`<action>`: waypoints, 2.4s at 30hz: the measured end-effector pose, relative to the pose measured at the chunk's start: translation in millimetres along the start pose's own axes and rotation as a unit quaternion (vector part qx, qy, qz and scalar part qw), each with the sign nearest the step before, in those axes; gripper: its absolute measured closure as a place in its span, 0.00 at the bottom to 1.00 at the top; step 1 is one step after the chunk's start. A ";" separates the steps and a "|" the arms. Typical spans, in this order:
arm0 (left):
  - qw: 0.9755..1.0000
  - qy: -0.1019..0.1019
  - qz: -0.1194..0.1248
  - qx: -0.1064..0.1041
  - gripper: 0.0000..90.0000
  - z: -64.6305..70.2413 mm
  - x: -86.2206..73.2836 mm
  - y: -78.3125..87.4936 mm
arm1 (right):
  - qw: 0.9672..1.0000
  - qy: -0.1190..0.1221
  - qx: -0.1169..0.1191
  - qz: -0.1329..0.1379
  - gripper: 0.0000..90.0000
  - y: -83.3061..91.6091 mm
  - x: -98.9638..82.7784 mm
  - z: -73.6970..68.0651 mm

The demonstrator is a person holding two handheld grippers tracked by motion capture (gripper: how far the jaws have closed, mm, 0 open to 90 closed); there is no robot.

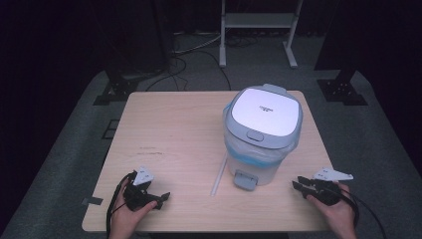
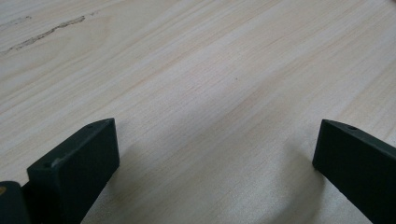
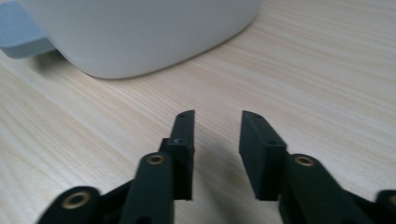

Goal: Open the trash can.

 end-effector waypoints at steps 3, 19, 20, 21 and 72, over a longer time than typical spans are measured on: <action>1.000 0.000 0.000 0.000 0.00 0.0 0.0 0.0 | 1.000 0.001 0.006 0.008 0.80 3.0 2.3 -2.5; 1.000 0.000 0.000 0.000 0.00 0.0 0.0 0.0 | 0.999 0.012 0.052 0.001 1.00 5.7 6.9 -18.2; 1.000 0.000 0.000 0.000 0.00 0.0 0.0 0.0 | 0.998 0.012 0.055 0.000 1.00 6.0 7.5 -19.6; 1.000 0.000 0.000 0.000 0.00 0.0 0.0 0.0 | 0.998 0.011 0.058 0.001 1.00 6.3 8.1 -21.1; 1.000 0.000 0.000 0.000 0.00 0.0 0.0 0.0 | 0.988 0.059 0.139 0.018 0.99 -22.0 31.5 -95.3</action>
Point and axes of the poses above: each handheld gripper's, and its own axes: y roughly backward along the jaws, x roughly out of its top, z roughly to its right, the point moved 4 cm from there along -y, roughly forward along the jaws, and after that the axes turned 10 degrees about -y, right-handed, at the moved point
